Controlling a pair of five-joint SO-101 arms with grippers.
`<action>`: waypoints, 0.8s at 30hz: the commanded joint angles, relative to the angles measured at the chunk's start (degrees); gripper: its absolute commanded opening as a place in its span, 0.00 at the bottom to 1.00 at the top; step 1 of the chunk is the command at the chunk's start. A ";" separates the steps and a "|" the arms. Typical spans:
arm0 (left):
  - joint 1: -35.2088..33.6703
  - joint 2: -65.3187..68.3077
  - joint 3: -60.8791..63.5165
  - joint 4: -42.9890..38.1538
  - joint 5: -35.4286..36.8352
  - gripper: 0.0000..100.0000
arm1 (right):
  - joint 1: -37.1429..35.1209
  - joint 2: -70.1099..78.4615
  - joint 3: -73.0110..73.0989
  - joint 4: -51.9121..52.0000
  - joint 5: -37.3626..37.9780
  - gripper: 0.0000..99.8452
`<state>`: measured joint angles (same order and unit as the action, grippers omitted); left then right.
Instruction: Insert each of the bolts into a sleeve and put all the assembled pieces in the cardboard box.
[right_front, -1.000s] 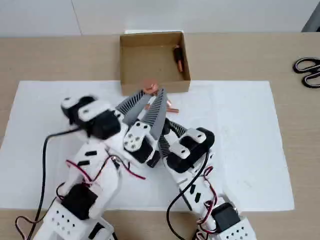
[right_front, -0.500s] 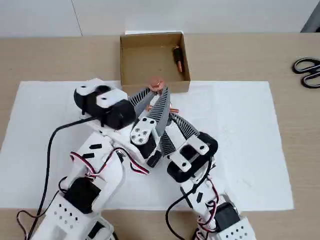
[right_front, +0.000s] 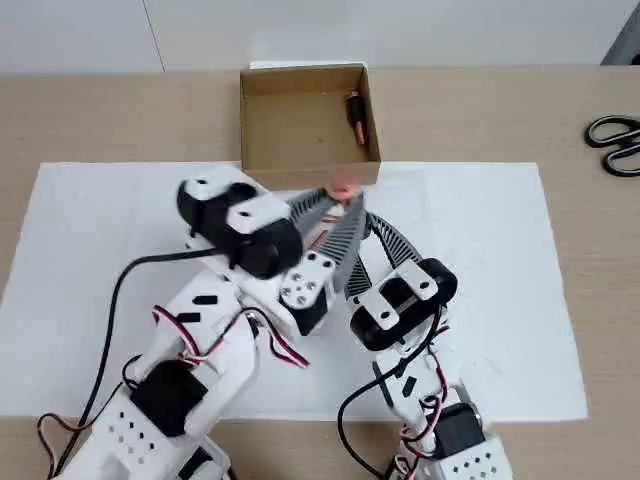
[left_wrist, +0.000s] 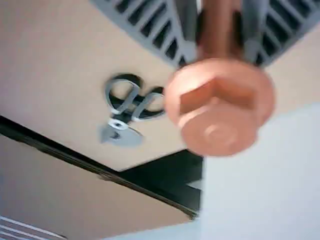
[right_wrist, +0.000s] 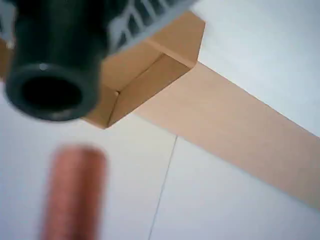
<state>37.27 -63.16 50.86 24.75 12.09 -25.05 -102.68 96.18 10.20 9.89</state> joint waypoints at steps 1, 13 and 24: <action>0.70 0.00 -2.77 0.26 -0.35 0.01 | 0.22 -1.19 0.35 -1.54 0.26 0.00; -2.46 0.00 -1.63 -6.33 -3.78 0.01 | 0.13 -1.27 0.35 -1.54 0.26 0.00; -2.11 0.00 4.35 -12.22 -5.36 0.01 | 0.13 -1.27 0.35 -4.00 0.18 0.00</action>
<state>35.34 -62.99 55.25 16.31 7.08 -25.05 -102.68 96.18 8.70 9.89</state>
